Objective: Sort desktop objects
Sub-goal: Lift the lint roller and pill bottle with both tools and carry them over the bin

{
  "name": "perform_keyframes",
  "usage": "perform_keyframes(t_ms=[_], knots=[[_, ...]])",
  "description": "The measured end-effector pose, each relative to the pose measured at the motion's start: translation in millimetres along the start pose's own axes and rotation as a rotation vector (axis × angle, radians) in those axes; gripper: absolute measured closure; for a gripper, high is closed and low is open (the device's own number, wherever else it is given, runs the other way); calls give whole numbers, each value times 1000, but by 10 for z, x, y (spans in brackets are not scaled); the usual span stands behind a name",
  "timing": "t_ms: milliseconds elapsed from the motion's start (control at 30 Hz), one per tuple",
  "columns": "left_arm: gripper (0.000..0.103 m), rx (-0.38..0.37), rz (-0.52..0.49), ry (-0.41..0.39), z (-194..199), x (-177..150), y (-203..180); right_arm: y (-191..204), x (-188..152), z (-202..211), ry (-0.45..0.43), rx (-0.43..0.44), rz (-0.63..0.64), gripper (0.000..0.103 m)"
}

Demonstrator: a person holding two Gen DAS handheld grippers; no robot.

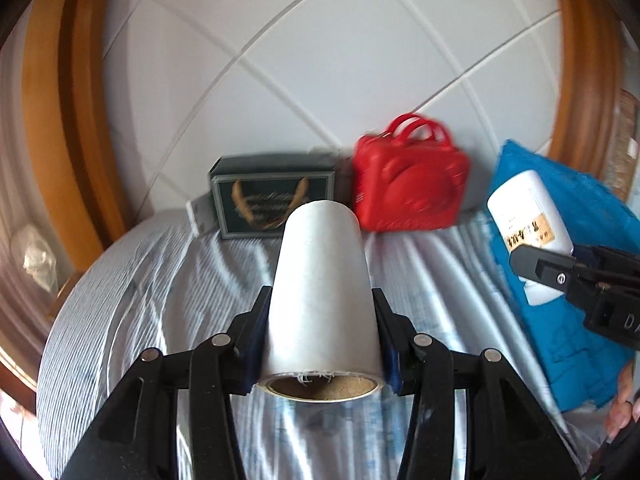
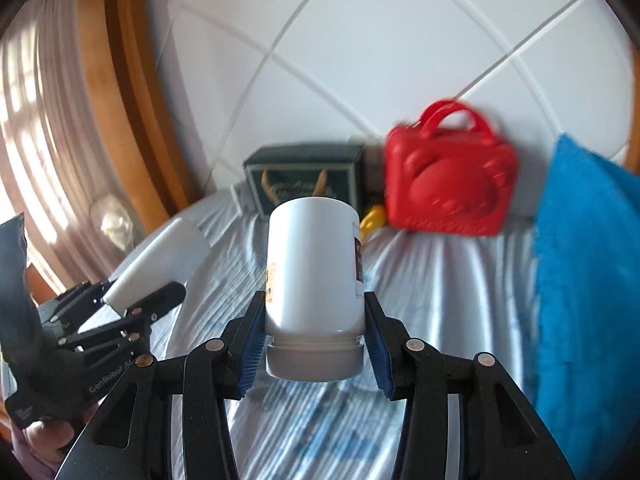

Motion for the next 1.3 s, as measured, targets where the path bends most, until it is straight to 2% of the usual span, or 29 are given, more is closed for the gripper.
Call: perform_keyframes(t_ms=[167, 333, 567, 733, 833, 1000, 1133, 1300], knots=[[57, -72, -57, -61, 282, 179, -531, -292, 57, 645, -98, -65, -29, 58], [57, -182, -130, -118, 490, 383, -1292, -696, 61, 1215, -175, -136, -63, 58], [57, -335, -206, -185, 780, 619, -2505, -1669, -21, 2161, -262, -298, -160, 58], [57, -429, -248, -184, 894, 641, -3454, -2483, -205, 2647, -264, -424, -223, 58], [57, -454, -267, -162, 891, 613, -3922, -2903, -310, 2831, -249, -467, -245, 58], [57, -449, -303, -112, 794, 471, -4639, -3378, -500, 2919, -215, -487, -263, 58], [57, -432, -329, -68, 665, 360, -5009, -3715, -648, 2935, -186, -491, -281, 58], [57, -385, -338, -34, 492, 326, -5236, -4028, -772, 2893, -150, -481, -296, 58]])
Point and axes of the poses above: each gripper's, at about its wrist camera, not at the fingertips, and z roughly against the way its jaws point, y to its left, x to its top, the point moved 3 cm from there along -z, roughly the way its jaws point, and after that the axes turned 4 degrees about -y, right-handed, at the moved point
